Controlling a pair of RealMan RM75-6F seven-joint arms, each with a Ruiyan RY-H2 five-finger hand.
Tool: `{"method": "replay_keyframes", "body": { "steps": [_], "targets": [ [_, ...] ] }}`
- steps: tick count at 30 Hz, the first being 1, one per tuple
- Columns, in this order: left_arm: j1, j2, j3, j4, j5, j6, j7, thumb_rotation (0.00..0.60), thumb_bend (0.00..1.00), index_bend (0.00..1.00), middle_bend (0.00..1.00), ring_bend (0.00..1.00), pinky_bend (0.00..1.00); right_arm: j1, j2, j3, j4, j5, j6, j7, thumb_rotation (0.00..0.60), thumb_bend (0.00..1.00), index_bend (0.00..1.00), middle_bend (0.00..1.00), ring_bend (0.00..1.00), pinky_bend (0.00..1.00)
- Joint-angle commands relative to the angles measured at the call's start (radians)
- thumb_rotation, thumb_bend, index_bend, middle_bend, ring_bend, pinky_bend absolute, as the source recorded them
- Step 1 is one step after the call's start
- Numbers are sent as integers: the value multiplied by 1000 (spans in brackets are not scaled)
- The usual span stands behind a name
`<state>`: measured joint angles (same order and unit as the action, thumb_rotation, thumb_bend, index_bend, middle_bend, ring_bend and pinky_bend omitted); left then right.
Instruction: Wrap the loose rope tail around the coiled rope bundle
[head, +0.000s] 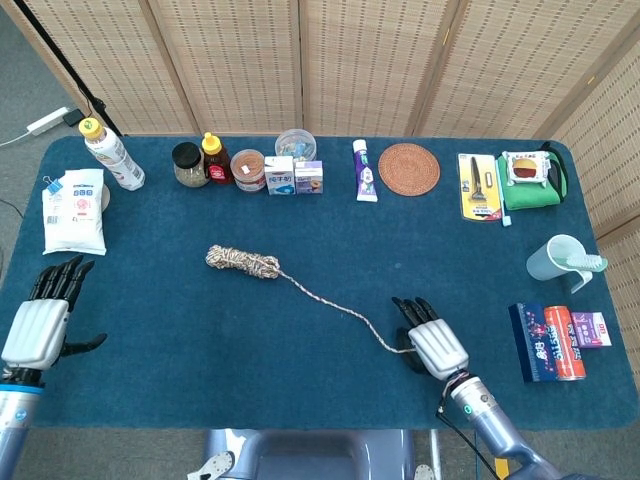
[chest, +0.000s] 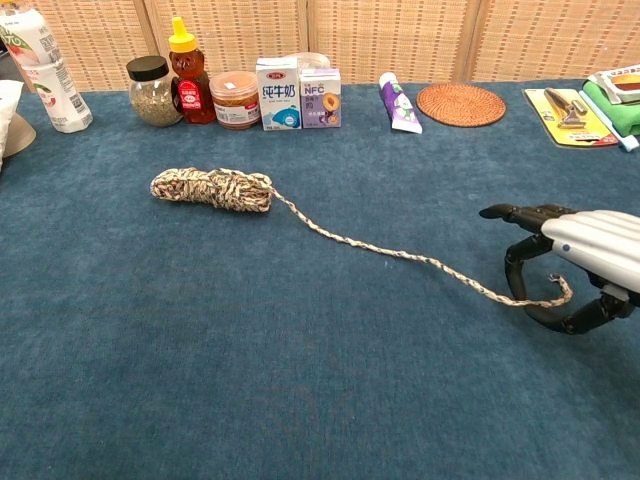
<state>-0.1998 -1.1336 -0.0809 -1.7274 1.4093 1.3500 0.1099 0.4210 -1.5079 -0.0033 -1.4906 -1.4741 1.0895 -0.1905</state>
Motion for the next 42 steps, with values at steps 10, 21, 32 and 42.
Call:
{"method": "replay_keyframes", "body": {
  "steps": [10,21,32,42],
  "targets": [
    [-269,-93,-36,242,153,-271,-145,600,55,0,0,0,0,5,42,22,-51,6,20,-19,600,443,538,0,0,0],
    [-435,-262,-50,524,171,-398,-179,600,55,0,0,0,0,6,66,37,-86,9,40,-34,600,443,539,0,0,0],
    [-552,-406,-43,713,128,-514,-164,600,63,0,0,0,0,6,90,49,-114,23,51,-54,600,449,543,0,0,0],
    [-595,-489,-39,787,88,-550,-144,600,97,0,0,0,95,5,102,54,-127,30,57,-60,600,460,542,0,0,0]
  ]
}}
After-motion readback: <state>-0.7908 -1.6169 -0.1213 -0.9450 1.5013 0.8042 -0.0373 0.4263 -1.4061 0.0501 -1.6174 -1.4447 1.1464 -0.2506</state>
